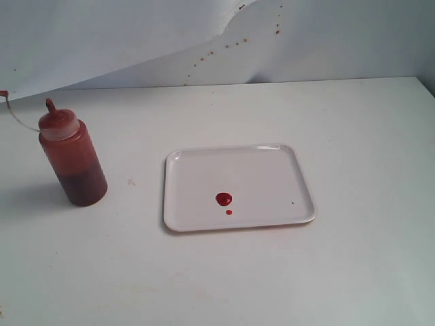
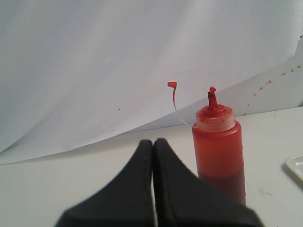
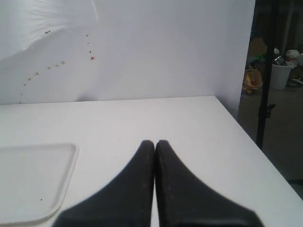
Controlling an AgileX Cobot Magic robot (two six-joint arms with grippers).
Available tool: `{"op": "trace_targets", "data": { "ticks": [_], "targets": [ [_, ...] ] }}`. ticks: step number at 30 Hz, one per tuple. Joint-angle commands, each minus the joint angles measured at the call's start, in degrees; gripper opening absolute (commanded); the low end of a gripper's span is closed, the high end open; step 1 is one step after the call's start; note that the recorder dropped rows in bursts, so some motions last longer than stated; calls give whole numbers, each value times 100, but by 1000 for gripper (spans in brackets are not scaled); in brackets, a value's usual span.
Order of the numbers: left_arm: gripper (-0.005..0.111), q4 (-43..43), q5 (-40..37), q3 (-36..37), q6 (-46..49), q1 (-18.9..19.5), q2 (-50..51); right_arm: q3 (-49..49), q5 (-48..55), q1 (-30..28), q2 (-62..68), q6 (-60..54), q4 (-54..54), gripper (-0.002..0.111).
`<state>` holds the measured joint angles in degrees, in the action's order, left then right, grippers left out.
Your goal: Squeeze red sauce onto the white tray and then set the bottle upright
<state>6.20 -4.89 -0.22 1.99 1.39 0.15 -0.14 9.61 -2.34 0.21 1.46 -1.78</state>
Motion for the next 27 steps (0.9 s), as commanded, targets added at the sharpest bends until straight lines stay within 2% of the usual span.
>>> {"op": "trace_targets", "data": {
  "ticks": [1,20,27],
  "targets": [
    [0,11,-7,22,-18,-31,-15,14,12,-37,-21,-14,-302,0],
    [0,11,-7,22,-14,-31,-15,14,109,-37,-21,27,-319,0],
    [0,11,-7,22,-14,-31,-15,14,56,-37,-21,-270,-319,0]
  ]
}}
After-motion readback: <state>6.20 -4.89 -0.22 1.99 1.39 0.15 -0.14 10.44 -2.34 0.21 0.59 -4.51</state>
